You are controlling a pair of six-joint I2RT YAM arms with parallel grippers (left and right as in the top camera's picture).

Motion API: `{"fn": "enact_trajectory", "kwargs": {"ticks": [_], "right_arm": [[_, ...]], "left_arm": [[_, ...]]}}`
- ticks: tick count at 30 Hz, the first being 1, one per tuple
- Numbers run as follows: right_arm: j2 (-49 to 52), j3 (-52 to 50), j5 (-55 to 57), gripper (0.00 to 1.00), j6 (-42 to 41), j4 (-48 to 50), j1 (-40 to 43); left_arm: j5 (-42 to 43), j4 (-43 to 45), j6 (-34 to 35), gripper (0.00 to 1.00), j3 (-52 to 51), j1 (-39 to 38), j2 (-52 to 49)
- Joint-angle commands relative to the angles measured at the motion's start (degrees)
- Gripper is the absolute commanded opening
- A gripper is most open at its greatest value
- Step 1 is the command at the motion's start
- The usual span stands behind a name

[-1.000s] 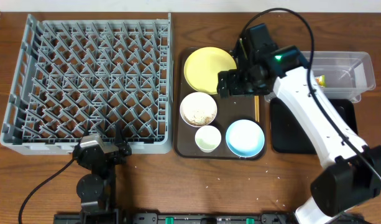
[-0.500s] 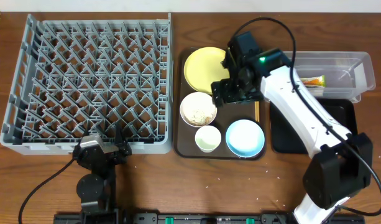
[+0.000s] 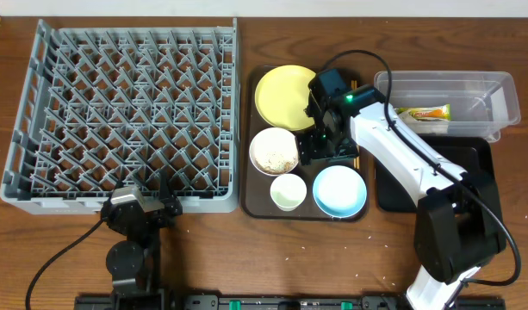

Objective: Sort waste into correct bins and load items into the dishwasher
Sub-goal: 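Grasp the rim of the pink rice bowl with the right gripper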

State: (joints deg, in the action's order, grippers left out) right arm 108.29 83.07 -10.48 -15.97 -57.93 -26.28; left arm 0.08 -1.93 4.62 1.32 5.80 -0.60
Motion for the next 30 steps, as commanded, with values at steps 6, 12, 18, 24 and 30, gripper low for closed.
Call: {"fn": "enact_trajectory", "kwargs": {"ticks": [6, 12, 18, 24, 30], "right_arm": [[1.42, -0.11, 3.19, 0.76, -8.33, 6.71, -1.07], [4.85, -0.11, 3.23, 0.74, -10.23, 7.61, -1.73], [5.07, 0.57, 2.97, 0.71, -10.16, 9.07, -1.77], [5.68, 0.55, 8.83, 0.69, -10.12, 8.59, -1.99], [7.54, 0.55, 9.25, 0.69, -9.86, 7.52, -2.78]], "left_arm": [[-0.55, -2.25, -0.33, 0.89, -1.09, 0.24, 0.37], [-0.55, -2.25, -0.33, 0.89, -1.09, 0.24, 0.37], [-0.55, -2.25, -0.33, 0.89, -1.09, 0.24, 0.37], [-0.55, -2.25, -0.33, 0.89, -1.09, 0.24, 0.37], [-0.55, -2.25, -0.33, 0.89, -1.09, 0.24, 0.37]]}}
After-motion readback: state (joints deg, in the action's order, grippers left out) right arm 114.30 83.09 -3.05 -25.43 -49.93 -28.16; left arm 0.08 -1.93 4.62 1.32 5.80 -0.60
